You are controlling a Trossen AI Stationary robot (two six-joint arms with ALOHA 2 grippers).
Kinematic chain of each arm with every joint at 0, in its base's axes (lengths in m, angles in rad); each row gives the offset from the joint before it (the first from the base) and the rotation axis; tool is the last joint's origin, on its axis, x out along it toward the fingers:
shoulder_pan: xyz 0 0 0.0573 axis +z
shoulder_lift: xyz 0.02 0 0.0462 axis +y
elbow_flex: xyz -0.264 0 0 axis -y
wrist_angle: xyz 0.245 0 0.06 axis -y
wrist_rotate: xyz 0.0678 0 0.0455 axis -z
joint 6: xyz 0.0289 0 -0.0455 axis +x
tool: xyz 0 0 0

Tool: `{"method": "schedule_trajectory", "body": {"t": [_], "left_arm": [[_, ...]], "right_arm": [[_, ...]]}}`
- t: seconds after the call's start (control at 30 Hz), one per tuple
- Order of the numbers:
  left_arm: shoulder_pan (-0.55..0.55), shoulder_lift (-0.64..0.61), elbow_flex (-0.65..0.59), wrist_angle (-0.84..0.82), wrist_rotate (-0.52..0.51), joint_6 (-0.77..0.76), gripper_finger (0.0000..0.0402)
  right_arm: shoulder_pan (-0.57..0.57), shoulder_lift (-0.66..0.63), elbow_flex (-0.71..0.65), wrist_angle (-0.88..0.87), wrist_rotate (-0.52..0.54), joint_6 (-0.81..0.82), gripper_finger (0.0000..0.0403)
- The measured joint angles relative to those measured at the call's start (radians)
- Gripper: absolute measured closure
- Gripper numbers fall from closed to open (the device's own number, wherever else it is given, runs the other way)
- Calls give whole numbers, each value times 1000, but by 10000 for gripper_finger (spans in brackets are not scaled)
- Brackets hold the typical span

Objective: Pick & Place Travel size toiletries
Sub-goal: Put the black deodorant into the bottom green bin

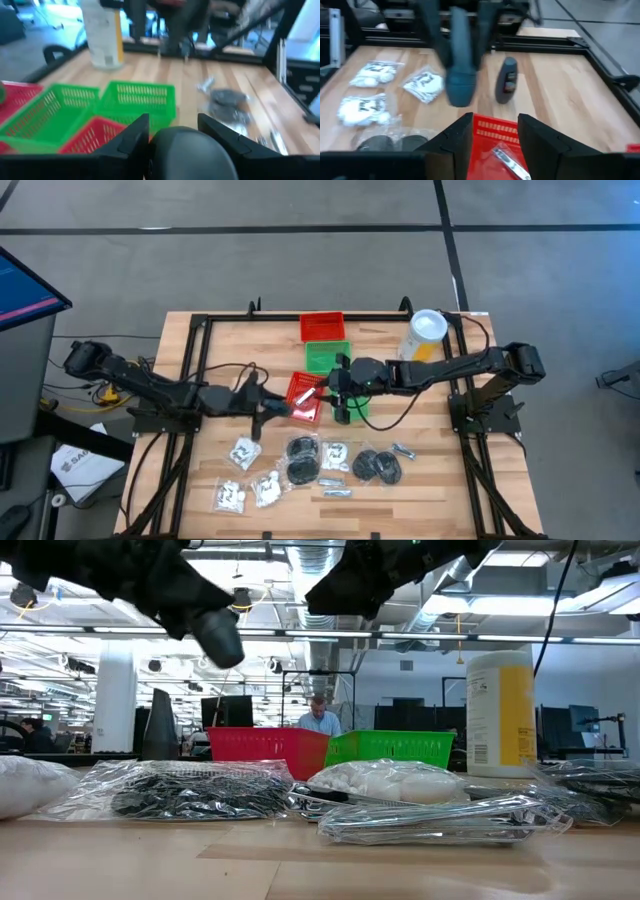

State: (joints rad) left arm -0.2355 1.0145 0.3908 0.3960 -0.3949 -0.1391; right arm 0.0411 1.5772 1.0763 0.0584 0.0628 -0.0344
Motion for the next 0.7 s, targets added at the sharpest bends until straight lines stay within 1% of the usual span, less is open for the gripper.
{"method": "schedule_trajectory", "body": {"t": [0.17, 0.23, 0.33, 0.53, 0.7], "left_arm": [[62, 13, 12, 49, 5, 31, 257], [84, 32, 33, 48, 36, 39, 257], [103, 81, 80, 59, 78, 72, 257], [107, 190, 182, 64, 96, 143, 257], [120, 279, 263, 61, 97, 191, 257]], "right_arm": [[4, 0, 0, 2, -11, -1, 239], [4, 0, 0, 2, -11, -1, 229], [4, 0, 0, 6, -11, -1, 211], [3, 0, 0, 8, -11, -1, 176], [4, 0, 0, 8, -11, 0, 167]]}}
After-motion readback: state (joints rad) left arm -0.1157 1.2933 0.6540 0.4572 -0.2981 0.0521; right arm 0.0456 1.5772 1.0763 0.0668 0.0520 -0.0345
